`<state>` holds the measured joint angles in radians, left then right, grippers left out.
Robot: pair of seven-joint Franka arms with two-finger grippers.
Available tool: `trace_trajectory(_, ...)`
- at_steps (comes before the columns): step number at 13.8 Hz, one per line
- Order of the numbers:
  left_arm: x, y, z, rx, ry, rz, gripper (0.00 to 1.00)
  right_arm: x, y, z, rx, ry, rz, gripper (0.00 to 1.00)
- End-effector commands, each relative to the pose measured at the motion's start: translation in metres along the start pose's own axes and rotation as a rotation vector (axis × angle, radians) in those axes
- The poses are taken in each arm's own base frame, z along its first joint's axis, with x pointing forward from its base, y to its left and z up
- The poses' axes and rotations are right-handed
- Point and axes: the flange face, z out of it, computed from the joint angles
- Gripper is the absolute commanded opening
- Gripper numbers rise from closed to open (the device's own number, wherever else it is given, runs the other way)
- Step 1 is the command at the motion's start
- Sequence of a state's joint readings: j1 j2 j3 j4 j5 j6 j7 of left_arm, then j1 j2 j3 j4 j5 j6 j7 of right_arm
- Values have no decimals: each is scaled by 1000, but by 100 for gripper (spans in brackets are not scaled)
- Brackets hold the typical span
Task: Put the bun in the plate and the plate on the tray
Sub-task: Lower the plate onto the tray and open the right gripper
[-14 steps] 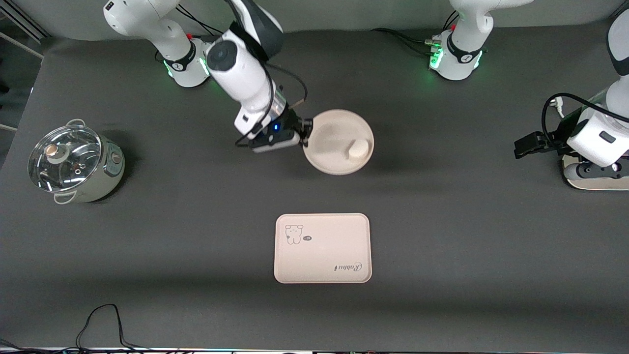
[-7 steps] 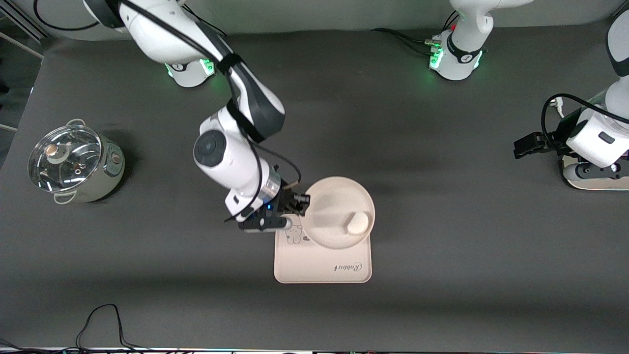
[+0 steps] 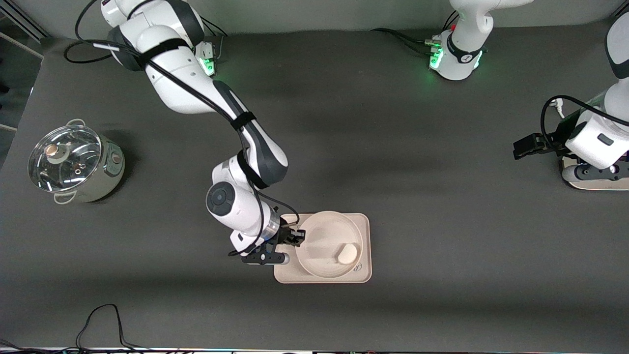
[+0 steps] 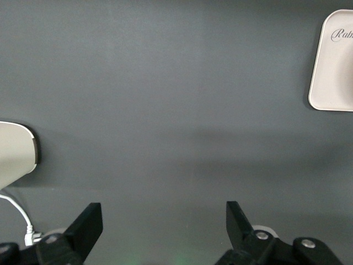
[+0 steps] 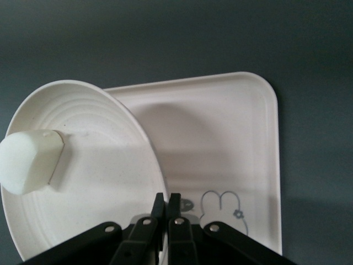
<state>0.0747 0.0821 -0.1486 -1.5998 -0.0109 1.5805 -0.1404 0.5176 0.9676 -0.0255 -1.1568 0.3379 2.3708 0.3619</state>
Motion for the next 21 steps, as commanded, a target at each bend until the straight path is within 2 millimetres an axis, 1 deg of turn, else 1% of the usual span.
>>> trace_trajectory(1, 0, 2, -4, 1, -4, 5, 100, 7, 20, 18, 41, 7, -34, 0)
trace_trajectory(2, 0, 2, -4, 1, -4, 5, 100, 6, 23, 24, 55, -2, -26, 0)
trace_trajectory(7, 0, 1, -4, 4, -6, 8, 100, 4, 24, 28, 69, -10, -7, 1)
trace_trajectory(9, 0, 0, -3, 4, -7, 11, 100, 4, 27, 31, 65, -12, -4, 63)
trace_trajectory(10, 0, 0, -4, 4, -6, 11, 100, 4, 27, 31, 65, -12, -2, 71)
trace_trajectory(11, 1, 0, -4, 3, -5, 10, 100, 4, 26, 30, 66, -11, -1, 88)
trace_trajectory(12, 1, -1, -3, 2, -7, 10, 100, 5, 24, 26, 69, -6, 1, 100)
trace_trajectory(13, 1, -1, -3, 2, -7, 10, 100, 7, 21, 20, 72, -7, 0, 100)
trace_trajectory(14, 1, -1, -3, 2, -7, 10, 100, 10, 19, 10, 79, 1, 1, 100)
trace_trajectory(16, 1, -3, -3, 0, -7, 7, 100, 15, 14, -22, 78, -49, 20, 100)
trace_trajectory(17, 1, -3, -3, -1, -8, 7, 100, 16, 3, -54, 83, -64, 27, 100)
trace_trajectory(18, 1, -3, -3, -1, -8, 7, 100, 17, -4, -86, 78, -88, 40, 100)
trace_trajectory(20, 1, -2, -3, -1, -8, 8, 100, 16, -6, -159, 36, -145, 57, 100)
trace_trajectory(21, 1, -2, -2, -1, -9, 7, 100, 15, -1, -196, 10, -169, 63, 100)
